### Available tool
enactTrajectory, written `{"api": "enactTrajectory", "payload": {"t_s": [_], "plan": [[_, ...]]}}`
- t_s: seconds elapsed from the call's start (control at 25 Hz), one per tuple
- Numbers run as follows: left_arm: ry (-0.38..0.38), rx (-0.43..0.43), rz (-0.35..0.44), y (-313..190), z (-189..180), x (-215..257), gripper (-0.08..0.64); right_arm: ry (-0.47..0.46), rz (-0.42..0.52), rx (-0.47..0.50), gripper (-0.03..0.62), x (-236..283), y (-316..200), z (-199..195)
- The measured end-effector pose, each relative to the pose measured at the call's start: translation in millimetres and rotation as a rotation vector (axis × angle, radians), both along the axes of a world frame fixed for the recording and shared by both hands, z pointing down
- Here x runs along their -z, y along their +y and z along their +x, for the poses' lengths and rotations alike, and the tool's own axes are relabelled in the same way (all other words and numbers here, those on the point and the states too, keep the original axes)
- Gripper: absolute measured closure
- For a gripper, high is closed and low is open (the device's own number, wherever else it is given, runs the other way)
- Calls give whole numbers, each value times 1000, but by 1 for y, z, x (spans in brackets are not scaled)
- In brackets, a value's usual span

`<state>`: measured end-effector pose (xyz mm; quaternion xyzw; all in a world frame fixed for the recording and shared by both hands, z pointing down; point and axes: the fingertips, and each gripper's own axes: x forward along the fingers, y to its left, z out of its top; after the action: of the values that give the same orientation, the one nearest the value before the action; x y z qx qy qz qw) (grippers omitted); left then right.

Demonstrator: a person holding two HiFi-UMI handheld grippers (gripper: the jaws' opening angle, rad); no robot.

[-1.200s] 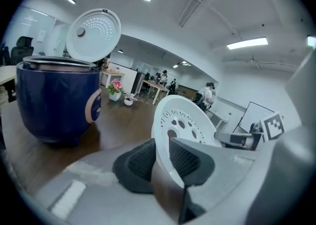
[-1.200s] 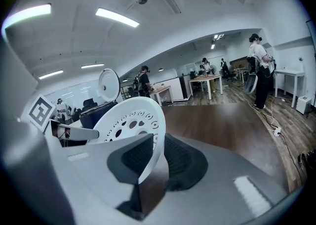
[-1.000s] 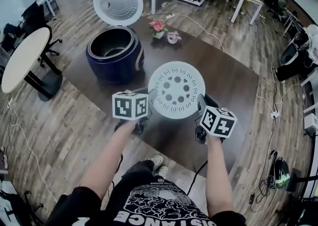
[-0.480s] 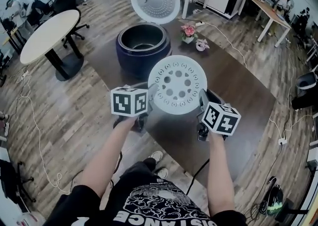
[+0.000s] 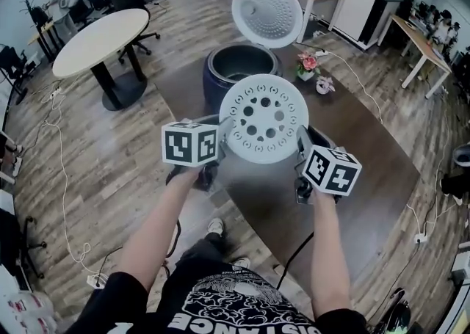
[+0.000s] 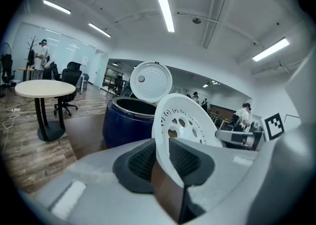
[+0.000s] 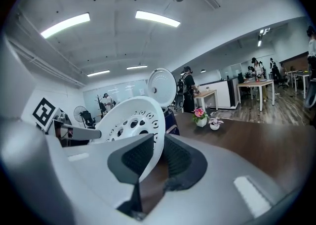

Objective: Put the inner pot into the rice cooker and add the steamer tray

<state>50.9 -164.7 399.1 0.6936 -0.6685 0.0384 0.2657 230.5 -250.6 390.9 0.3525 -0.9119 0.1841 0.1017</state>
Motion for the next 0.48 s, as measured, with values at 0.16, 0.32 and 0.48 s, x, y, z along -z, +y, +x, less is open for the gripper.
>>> {"api": "enactTrajectory", "payload": {"t_s": [0.16,0.32,0.48], "plan": [[0,20,15,-4,-25,7,469,-8,20,20,529,10,-5,-26],[-18,25,44,-13,-48,22,469,-25,32,32,529,21,-15,-50],[-22,21,55,-32,-72,37,469,-32,35,37,529,36,-32,-74]]}}
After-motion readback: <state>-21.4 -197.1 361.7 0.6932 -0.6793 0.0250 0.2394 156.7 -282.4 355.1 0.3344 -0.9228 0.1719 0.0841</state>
